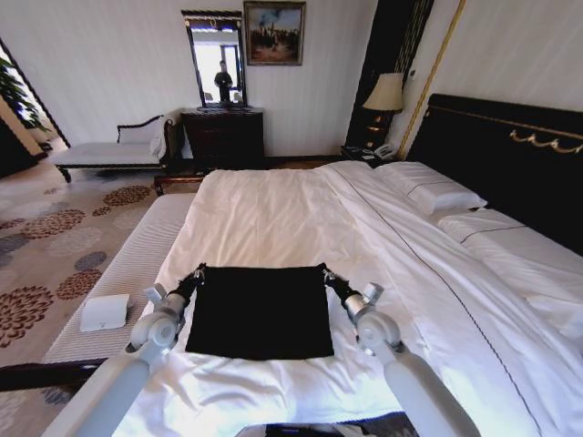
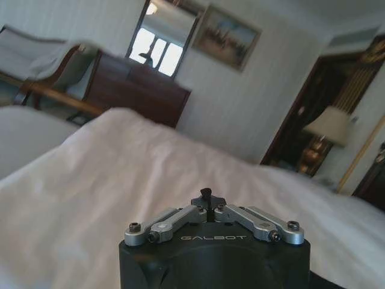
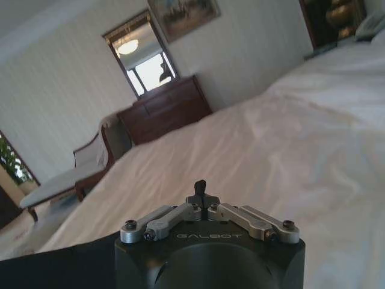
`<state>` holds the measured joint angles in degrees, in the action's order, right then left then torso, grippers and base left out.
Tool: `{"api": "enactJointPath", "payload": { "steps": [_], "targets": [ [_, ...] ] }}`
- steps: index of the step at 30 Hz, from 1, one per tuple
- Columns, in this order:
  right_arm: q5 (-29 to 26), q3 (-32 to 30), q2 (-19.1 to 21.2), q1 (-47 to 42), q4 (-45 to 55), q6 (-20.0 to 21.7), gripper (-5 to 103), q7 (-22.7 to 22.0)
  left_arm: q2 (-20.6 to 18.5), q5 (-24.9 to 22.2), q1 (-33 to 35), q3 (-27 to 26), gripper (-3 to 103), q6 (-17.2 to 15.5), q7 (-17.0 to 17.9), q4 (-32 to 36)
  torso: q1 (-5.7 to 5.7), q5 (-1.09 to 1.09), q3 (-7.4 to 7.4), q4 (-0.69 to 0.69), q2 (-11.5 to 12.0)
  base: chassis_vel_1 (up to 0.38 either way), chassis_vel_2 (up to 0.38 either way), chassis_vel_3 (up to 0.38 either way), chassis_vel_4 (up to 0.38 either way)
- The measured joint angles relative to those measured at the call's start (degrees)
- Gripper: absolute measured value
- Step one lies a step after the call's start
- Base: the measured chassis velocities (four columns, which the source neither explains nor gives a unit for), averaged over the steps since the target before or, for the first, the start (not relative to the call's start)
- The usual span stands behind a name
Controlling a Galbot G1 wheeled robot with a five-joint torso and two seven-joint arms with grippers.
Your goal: Fold the clothes on the bed.
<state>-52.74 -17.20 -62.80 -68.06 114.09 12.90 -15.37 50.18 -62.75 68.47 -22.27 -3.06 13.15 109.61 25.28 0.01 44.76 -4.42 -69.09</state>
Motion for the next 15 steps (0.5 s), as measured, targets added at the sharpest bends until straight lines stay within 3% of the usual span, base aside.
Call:
{"api": "enactJointPath", "payload": {
  "steps": [7,15],
  "targets": [
    [0.0,-3.3,2.0,-1.6,7.1,0.5,0,-1.8,-1.7,-0.8,0.7,-1.1,0,3.0,1.2,5.8,0.0,0.0,0.0,0.0,0.0,0.0,0.0,0.0,0.0],
    [-1.2,-6.5,3.5,-3.6,12.7,1.3,0,-2.8,-2.6,-0.4,3.2,-2.6,0,3.2,2.1,9.9,0.0,-0.01,0.0,0.0,0.0,0.0,0.0,0.0,0.0]
  ]
}}
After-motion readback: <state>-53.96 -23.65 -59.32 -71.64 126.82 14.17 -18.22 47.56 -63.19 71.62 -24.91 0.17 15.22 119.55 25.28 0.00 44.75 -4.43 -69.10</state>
